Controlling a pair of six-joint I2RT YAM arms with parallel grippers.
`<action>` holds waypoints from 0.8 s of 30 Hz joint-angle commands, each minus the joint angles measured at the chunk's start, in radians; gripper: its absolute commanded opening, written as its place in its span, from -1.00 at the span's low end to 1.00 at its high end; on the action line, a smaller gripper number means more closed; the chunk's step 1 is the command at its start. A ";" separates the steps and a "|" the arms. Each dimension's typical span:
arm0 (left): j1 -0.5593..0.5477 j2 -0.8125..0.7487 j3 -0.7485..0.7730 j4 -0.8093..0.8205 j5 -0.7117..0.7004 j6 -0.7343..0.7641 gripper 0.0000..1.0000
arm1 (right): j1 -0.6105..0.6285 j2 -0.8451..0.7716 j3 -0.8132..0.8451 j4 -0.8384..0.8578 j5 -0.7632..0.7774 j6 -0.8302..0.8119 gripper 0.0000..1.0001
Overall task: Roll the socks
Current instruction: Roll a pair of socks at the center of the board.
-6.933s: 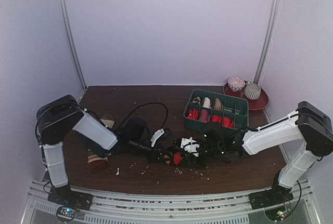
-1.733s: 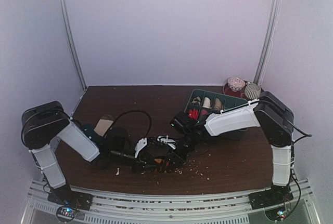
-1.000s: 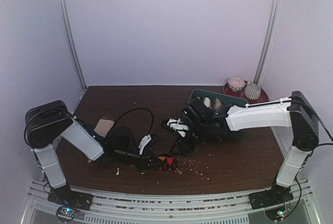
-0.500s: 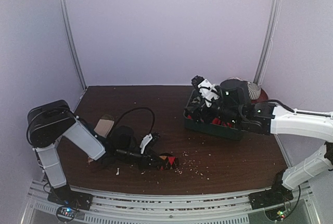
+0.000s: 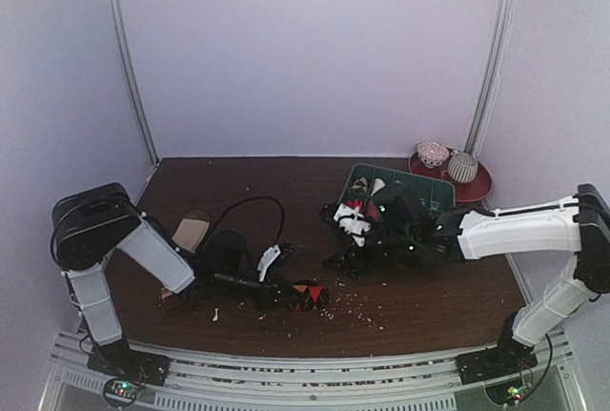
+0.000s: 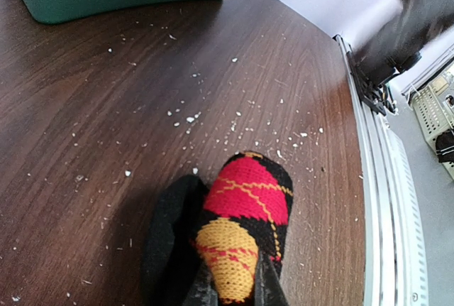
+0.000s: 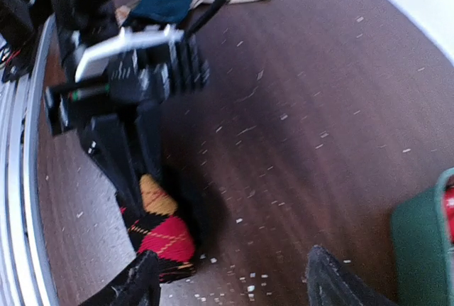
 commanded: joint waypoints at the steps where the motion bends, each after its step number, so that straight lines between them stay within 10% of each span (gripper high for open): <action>1: 0.003 0.088 -0.042 -0.318 -0.107 0.024 -1.00 | 0.006 0.100 -0.011 0.050 -0.240 -0.045 0.41; 24: 0.003 0.104 -0.044 -0.317 -0.088 0.031 -1.00 | 0.045 0.314 -0.005 0.127 -0.265 -0.078 0.07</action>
